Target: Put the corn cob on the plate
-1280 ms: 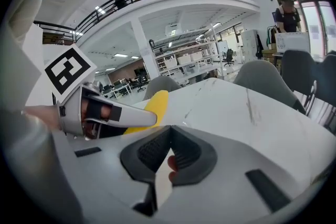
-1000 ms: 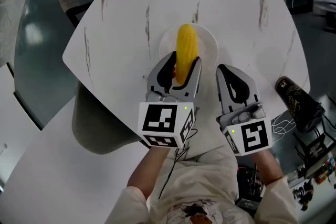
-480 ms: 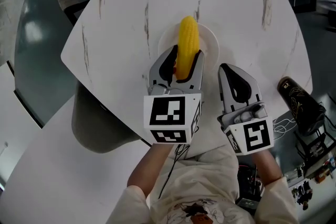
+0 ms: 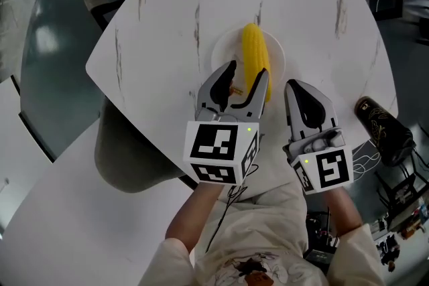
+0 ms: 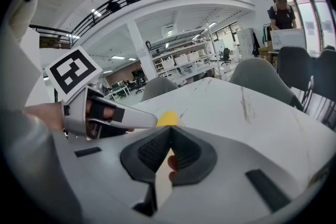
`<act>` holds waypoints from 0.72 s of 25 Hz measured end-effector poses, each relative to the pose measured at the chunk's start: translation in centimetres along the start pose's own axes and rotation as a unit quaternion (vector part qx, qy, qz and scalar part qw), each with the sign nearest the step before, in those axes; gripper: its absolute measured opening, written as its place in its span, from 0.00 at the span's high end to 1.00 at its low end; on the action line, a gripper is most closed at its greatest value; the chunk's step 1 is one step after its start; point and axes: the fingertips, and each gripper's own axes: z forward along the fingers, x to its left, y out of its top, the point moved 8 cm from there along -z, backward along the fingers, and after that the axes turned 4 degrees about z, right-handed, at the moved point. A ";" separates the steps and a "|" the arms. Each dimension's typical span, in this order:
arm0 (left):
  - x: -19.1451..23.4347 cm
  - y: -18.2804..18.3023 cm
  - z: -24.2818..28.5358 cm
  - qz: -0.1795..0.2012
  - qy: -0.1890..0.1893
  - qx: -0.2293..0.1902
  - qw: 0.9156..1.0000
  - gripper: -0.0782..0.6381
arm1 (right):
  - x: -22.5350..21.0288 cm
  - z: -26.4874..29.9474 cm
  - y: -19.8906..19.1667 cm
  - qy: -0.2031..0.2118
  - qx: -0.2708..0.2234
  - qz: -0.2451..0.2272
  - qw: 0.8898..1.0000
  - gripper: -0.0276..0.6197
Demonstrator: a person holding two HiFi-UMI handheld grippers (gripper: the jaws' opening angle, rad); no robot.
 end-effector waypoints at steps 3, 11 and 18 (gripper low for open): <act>-0.3 0.2 -0.8 0.000 -0.008 -0.004 1.000 0.57 | 0.3 -0.2 0.3 -0.002 -0.006 0.001 1.000 0.95; -2.4 0.9 -4.8 0.001 -0.032 -0.022 0.999 0.57 | 2.4 -2.3 1.8 0.002 -0.019 -0.007 1.000 0.95; -4.5 0.6 -9.4 0.019 -0.050 -0.025 0.998 0.57 | 5.2 -6.1 4.0 0.001 -0.041 -0.007 0.999 0.95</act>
